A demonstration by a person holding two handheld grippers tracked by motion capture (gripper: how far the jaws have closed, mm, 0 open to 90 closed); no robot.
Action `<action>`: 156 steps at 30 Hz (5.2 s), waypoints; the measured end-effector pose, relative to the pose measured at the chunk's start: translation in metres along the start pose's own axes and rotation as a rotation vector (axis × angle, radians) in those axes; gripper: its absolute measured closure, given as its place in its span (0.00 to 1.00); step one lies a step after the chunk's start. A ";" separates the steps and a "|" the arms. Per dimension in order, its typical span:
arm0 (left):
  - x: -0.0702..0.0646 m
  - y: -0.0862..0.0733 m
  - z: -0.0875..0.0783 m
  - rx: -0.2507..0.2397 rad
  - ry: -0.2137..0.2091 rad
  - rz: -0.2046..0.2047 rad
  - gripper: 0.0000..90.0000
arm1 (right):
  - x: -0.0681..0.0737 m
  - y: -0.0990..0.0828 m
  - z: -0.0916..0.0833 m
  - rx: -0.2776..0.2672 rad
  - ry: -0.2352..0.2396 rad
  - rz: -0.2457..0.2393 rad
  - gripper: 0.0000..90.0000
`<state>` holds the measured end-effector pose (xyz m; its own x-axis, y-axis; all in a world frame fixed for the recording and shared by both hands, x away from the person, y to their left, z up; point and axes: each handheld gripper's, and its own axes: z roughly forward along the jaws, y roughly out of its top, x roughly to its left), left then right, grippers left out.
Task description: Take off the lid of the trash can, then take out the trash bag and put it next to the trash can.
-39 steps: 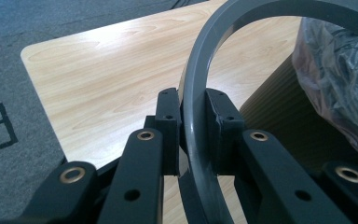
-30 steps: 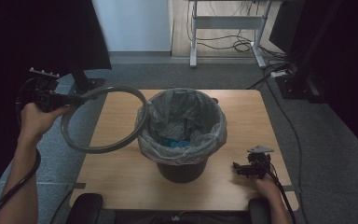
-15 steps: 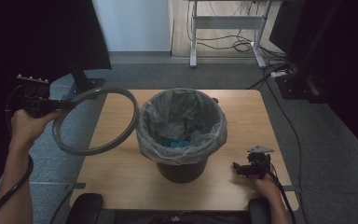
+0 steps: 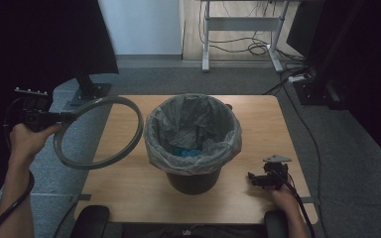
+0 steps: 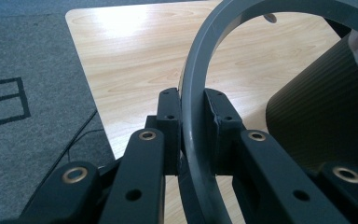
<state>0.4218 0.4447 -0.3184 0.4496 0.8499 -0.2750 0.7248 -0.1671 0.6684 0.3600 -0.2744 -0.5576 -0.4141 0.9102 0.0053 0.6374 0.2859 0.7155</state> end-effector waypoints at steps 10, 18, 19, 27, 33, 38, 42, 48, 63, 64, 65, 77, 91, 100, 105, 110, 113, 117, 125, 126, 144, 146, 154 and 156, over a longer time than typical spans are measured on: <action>0.005 -0.014 0.018 0.011 0.000 -0.005 0.86 | 0.000 0.000 0.000 0.000 0.000 0.000 0.00; 0.009 -0.030 0.040 0.019 -0.006 -0.021 0.86 | 0.000 0.000 0.000 0.000 0.000 0.000 0.00; 0.009 -0.032 0.043 0.023 -0.006 -0.021 0.86 | 0.000 0.000 0.000 0.000 0.000 0.000 0.00; 0.009 -0.046 0.067 0.039 -0.004 -0.007 0.86 | 0.000 0.000 0.000 0.000 0.000 0.000 0.00; 0.008 -0.055 0.083 0.038 -0.008 -0.004 0.86 | 0.000 0.000 0.000 0.000 0.000 0.000 0.00; 0.007 -0.061 0.096 0.057 -0.008 0.008 0.86 | 0.000 0.000 0.000 0.000 0.000 0.000 0.00; 0.007 -0.064 0.104 0.063 0.001 0.010 0.85 | 0.000 0.000 0.000 0.000 0.000 0.000 0.00; 0.005 -0.070 0.115 0.071 0.013 0.017 0.85 | 0.000 0.000 0.000 0.000 0.000 0.000 0.00; 0.013 -0.092 0.141 0.084 0.029 -0.005 0.85 | 0.000 0.000 0.000 0.000 0.000 0.000 0.00; 0.013 -0.093 0.143 0.088 0.031 -0.005 0.85 | 0.000 0.000 0.000 0.000 0.000 0.000 0.00; 0.013 -0.095 0.145 0.089 0.034 -0.007 0.85 | 0.000 0.000 0.000 0.000 0.000 0.000 0.00; 0.017 -0.114 0.166 0.095 0.069 -0.015 0.84 | 0.000 0.000 0.000 0.001 0.001 0.001 0.00; 0.011 -0.132 0.180 0.047 0.108 0.049 0.66 | 0.000 0.000 0.000 0.001 0.001 0.001 0.00; -0.004 -0.138 0.190 0.022 0.160 0.160 0.40 | 0.000 0.000 0.000 0.001 0.001 0.001 0.00; -0.010 -0.139 0.196 0.027 0.171 0.202 0.24 | 0.000 0.000 0.000 0.000 0.001 0.001 0.00; -0.011 -0.139 0.198 0.037 0.176 0.198 0.16 | 0.000 0.000 0.000 0.001 0.001 0.001 0.00; -0.011 -0.138 0.200 0.059 0.176 0.199 0.05 | 0.000 0.000 0.000 0.001 0.001 0.001 0.00; -0.012 -0.138 0.200 0.072 0.174 0.200 0.00 | 0.000 0.000 0.000 0.001 0.001 0.001 0.00; -0.012 -0.137 0.201 0.075 0.176 0.195 0.00 | 0.000 0.000 0.000 0.001 0.001 0.001 0.00; -0.012 -0.137 0.201 0.077 0.177 0.195 0.00 | 0.000 0.000 0.000 0.001 0.001 0.001 0.00; -0.011 -0.129 0.196 0.099 0.184 0.144 0.07 | 0.001 0.000 0.000 0.000 0.005 -0.003 0.00; -0.011 -0.128 0.194 0.090 0.174 0.143 0.07 | 0.000 0.000 -0.001 0.001 0.012 -0.010 0.00; -0.013 -0.123 0.187 0.072 0.129 0.119 0.07 | -0.001 0.000 -0.002 0.023 0.028 -0.027 0.00; -0.014 -0.122 0.186 0.076 0.117 0.118 0.07 | -0.002 0.001 -0.003 0.033 0.034 -0.032 0.00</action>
<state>0.4241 0.3607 -0.5251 0.4731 0.8738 -0.1125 0.7102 -0.3027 0.6356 0.3592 -0.2771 -0.5548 -0.4559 0.8900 0.0069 0.6445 0.3248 0.6922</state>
